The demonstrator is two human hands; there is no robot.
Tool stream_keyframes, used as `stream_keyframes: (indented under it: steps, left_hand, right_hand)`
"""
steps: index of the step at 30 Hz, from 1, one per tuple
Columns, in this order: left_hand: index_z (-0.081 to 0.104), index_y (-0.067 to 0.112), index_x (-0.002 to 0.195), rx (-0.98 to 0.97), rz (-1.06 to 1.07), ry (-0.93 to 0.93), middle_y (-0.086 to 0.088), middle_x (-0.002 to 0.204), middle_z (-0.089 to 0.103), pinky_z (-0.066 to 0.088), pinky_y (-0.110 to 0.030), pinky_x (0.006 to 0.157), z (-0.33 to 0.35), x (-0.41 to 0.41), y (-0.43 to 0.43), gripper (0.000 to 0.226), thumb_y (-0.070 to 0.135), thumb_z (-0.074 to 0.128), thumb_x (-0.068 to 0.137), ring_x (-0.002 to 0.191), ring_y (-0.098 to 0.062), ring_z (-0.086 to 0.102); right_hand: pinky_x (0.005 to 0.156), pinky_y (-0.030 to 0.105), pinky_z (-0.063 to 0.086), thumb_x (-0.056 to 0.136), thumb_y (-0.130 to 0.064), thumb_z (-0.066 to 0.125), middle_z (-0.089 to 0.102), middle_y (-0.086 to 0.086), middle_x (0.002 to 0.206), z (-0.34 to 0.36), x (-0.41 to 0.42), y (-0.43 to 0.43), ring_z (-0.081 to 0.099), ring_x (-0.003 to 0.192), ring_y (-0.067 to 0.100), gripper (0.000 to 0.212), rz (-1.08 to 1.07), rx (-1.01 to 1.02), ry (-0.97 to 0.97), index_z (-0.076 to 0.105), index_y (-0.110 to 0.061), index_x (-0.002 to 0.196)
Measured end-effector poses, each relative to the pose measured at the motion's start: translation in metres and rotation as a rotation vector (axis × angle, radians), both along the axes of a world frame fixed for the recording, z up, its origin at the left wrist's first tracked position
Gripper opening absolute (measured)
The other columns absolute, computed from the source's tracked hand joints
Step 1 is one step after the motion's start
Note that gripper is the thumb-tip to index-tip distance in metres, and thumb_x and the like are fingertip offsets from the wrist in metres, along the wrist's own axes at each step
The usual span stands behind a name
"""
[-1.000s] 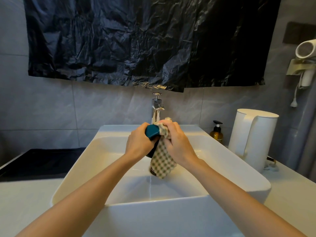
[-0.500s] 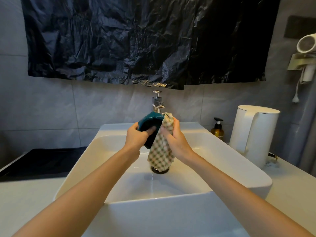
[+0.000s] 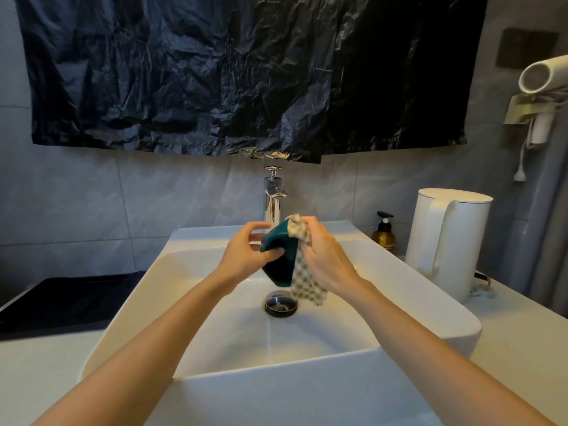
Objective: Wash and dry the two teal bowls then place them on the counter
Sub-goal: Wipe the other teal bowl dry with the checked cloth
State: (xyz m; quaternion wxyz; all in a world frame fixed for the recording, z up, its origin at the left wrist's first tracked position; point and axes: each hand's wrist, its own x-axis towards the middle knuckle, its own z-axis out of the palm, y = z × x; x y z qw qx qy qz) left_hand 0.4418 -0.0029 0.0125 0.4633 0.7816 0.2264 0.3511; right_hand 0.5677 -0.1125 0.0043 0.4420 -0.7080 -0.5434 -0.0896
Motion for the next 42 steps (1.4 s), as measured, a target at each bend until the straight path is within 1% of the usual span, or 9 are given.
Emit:
stream_keyframes:
  steps: [2,4,12,19,25,30,36,40,42]
  left_hand:
    - [0.06,0.02,0.112,0.265,0.039,0.058,0.001,0.101,0.065,0.048,-0.022,0.072,-0.004,0.0,-0.002,0.039,0.015,0.077,0.077,0.094,-0.019,0.062]
    - [0.062,0.018,0.109,0.371,0.107,0.103,0.003,0.096,0.065,0.046,-0.025,0.075,-0.007,0.0,-0.003,0.033,0.019,0.075,0.079,0.091,-0.018,0.061]
    - [0.067,0.015,0.103,0.216,0.155,0.021,-0.001,0.094,0.068,0.051,-0.032,0.081,0.003,-0.004,0.002,0.023,0.016,0.074,0.08,0.09,-0.022,0.062]
    - [0.054,0.014,0.113,-0.073,0.168,-0.152,-0.007,0.106,0.063,0.05,-0.029,0.077,0.008,-0.008,0.008,0.04,0.011,0.075,0.079,0.099,-0.024,0.06]
    - [0.058,0.018,0.107,0.021,0.066,-0.09,0.004,0.095,0.064,0.046,-0.02,0.068,0.005,-0.007,0.006,0.028,0.012,0.072,0.083,0.095,-0.018,0.06]
    - [0.058,0.017,0.109,0.077,0.052,-0.055,0.0,0.1,0.064,0.044,-0.018,0.068,0.005,-0.006,0.008,0.028,0.014,0.071,0.084,0.093,-0.015,0.059]
    - [0.059,0.009,0.104,-0.278,0.09,-0.201,-0.011,0.101,0.066,0.054,-0.038,0.077,0.008,-0.003,0.007,0.025,0.011,0.072,0.083,0.095,-0.028,0.063]
    - [0.059,0.012,0.092,-0.495,0.074,-0.276,-0.011,0.092,0.066,0.054,-0.035,0.067,0.012,-0.004,0.006,0.012,0.009,0.068,0.085,0.082,-0.024,0.064]
    - [0.06,0.009,0.101,-0.577,0.08,-0.322,-0.011,0.094,0.067,0.054,-0.036,0.072,0.013,-0.004,0.006,0.018,0.011,0.068,0.086,0.088,-0.026,0.064]
  right_hand:
    - [0.084,0.044,0.049,0.097,-0.024,0.038,0.054,-0.001,0.118,-0.003,-0.003,-0.001,0.055,0.101,0.02,0.025,0.02,-0.059,-0.131,0.04,-0.034,0.12]
    - [0.082,0.045,0.048,0.096,-0.021,0.041,0.053,-0.001,0.116,-0.005,-0.009,0.001,0.054,0.1,0.021,0.027,0.044,-0.049,-0.174,0.04,-0.034,0.119]
    - [0.096,0.033,0.045,0.098,-0.025,0.046,0.054,-0.007,0.121,-0.001,-0.016,0.01,0.052,0.11,0.009,0.028,0.213,0.103,0.094,0.044,-0.035,0.124]
    - [0.101,0.03,0.041,0.098,-0.034,0.047,0.049,-0.006,0.129,-0.009,-0.022,0.008,0.049,0.118,0.01,0.037,0.318,0.052,0.417,0.026,-0.041,0.128]
    - [0.097,0.035,0.046,0.097,-0.029,0.051,0.047,-0.004,0.124,-0.006,-0.018,0.007,0.051,0.113,0.009,0.044,0.239,0.138,0.1,0.03,-0.043,0.133]
    - [0.095,0.032,0.046,0.093,-0.019,0.056,0.052,-0.004,0.117,0.002,-0.02,0.006,0.053,0.109,0.009,0.044,0.236,0.194,0.049,0.042,-0.04,0.128]
    - [0.09,0.023,0.045,0.099,-0.026,0.048,0.055,-0.004,0.122,0.004,-0.032,0.007,0.054,0.112,0.011,0.035,0.332,0.163,0.448,0.033,-0.039,0.128]
    - [0.104,0.032,0.04,0.094,-0.045,0.048,0.039,0.0,0.139,-0.006,-0.042,0.014,0.045,0.125,0.013,0.066,0.343,0.111,0.475,0.007,-0.035,0.145]
    - [0.107,0.034,0.036,0.094,-0.048,0.047,0.03,-0.003,0.145,-0.009,-0.044,0.014,0.04,0.13,0.013,0.075,0.359,0.044,0.47,-0.006,-0.039,0.146]
